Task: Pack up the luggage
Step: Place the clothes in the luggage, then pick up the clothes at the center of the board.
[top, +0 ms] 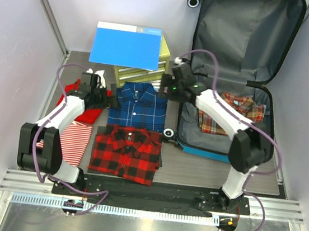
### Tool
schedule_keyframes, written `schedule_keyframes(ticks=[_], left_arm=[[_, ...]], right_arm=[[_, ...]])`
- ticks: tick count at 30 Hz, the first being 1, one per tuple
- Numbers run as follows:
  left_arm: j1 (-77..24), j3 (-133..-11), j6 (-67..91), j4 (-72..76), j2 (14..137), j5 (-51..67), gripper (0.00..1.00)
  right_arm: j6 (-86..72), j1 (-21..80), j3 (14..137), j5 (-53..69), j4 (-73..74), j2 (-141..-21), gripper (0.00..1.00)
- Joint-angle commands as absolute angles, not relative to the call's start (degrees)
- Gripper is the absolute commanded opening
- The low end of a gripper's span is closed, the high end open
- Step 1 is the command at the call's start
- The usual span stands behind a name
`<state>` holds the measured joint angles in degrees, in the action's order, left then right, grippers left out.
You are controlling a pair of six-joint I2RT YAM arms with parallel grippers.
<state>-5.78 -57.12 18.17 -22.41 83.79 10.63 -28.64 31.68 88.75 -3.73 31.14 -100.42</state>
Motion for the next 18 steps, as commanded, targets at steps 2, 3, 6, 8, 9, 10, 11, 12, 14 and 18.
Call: schedule_keyframes(ticks=[2, 3, 6, 8, 9, 10, 11, 12, 14, 18], left_arm=[[-4.75, -55.29, 20.47, -19.69, 79.37, 11.78, 1.00], [-4.75, -55.02, 20.65, -19.51, 79.19, 11.95, 1.00], [-4.75, -54.14, 20.57, -19.77, 78.14, 12.04, 1.00], [-4.75, -53.70, 20.22, -20.04, 77.26, 12.04, 1.00], [-4.75, -53.18, 19.87, -20.13, 76.91, 12.04, 1.00], [-4.75, -53.00, 19.60, -20.21, 76.73, 12.04, 1.00], [-4.75, -52.74, 19.43, -20.30, 76.47, 11.95, 1.00], [-4.75, -52.39, 19.25, -20.39, 76.38, 11.95, 1.00], [-4.75, -52.03, 19.34, -20.30, 76.20, 12.13, 1.00], [-4.75, -51.24, 20.04, -19.69, 76.03, 12.57, 1.00]], right_arm=[[-29.01, 35.32, 97.64, -0.88, 32.87, -110.73, 0.79], [-28.22, 35.68, 99.82, -1.23, 34.00, -112.83, 0.79], [-27.69, 36.04, 105.27, -3.77, 38.56, -119.60, 0.78], [-27.34, 36.04, 107.22, -5.97, 40.25, -122.50, 0.78], [-27.25, 36.04, 108.18, -6.76, 40.95, -123.04, 0.78], [-27.25, 36.04, 108.37, -8.16, 41.13, -123.31, 0.78], [-27.42, 36.04, 108.46, -8.96, 41.22, -123.75, 0.79], [-28.03, 36.04, 108.46, -9.57, 41.57, -124.01, 0.79], [-28.21, 36.04, 108.28, -9.41, 41.66, -124.97, 0.79], [-28.65, 36.04, 107.40, -8.62, 41.57, -127.17, 0.79]])
